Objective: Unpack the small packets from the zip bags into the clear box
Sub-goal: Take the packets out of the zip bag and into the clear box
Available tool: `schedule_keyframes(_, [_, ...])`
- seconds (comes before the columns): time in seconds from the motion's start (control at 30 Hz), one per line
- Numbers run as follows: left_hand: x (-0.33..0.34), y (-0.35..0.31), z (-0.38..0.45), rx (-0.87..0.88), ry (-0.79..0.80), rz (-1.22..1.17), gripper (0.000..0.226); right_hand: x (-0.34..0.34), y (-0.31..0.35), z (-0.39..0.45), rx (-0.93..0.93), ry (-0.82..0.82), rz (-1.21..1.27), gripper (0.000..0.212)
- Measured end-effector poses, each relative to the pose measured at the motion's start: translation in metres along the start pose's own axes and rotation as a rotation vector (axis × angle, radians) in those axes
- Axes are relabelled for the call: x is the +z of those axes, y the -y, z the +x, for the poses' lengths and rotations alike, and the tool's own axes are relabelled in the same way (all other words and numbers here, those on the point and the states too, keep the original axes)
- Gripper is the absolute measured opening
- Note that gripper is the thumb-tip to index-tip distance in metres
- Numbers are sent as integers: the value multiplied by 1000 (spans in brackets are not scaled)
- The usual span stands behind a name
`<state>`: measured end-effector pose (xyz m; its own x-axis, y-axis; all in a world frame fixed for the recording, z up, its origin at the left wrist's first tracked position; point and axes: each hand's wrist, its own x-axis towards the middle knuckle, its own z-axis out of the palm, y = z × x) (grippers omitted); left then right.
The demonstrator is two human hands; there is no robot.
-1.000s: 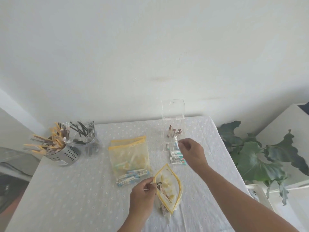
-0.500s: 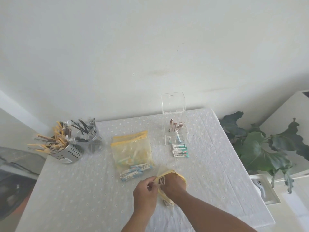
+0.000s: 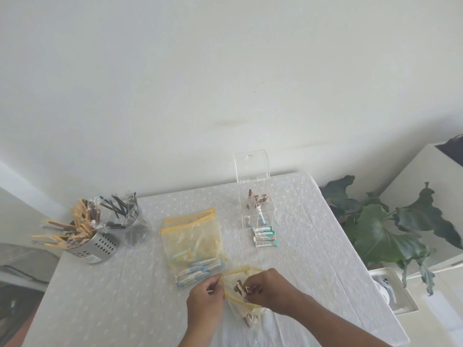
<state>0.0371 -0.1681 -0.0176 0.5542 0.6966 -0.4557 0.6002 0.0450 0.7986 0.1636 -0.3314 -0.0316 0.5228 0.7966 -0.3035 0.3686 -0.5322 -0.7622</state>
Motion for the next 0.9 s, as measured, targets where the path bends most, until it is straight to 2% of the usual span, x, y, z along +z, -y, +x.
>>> schedule_keyframes(0.13, [-5,-8,1,7,-40,-5,19,-16,11,-11,10,-158,172,34])
schedule_keyframes(0.23, [-10,-11,1,20,-39,2,22,-39,34,-12,42,-337,477,11])
schedule_keyframes(0.3, [-10,-11,0,24,-26,-1,24,-61,42,1,63,-493,652,12])
schedule_keyframes(0.43, [-6,-14,-8,23,-2,-16,21,-110,41,51,181,-864,782,9])
schedule_keyframes(0.53, [-4,-13,-11,25,-6,-9,19,-135,32,98,261,-1045,829,9])
schedule_keyframes(0.63, [-6,-14,-12,10,-13,9,19,-139,25,133,331,-1109,760,11])
schedule_keyframes(0.73, [-9,-12,-12,-7,-31,34,20,-129,17,152,397,-1106,678,12])
schedule_keyframes(0.9, [-12,-6,-10,-16,-45,46,21,-121,10,161,391,-1102,637,12])
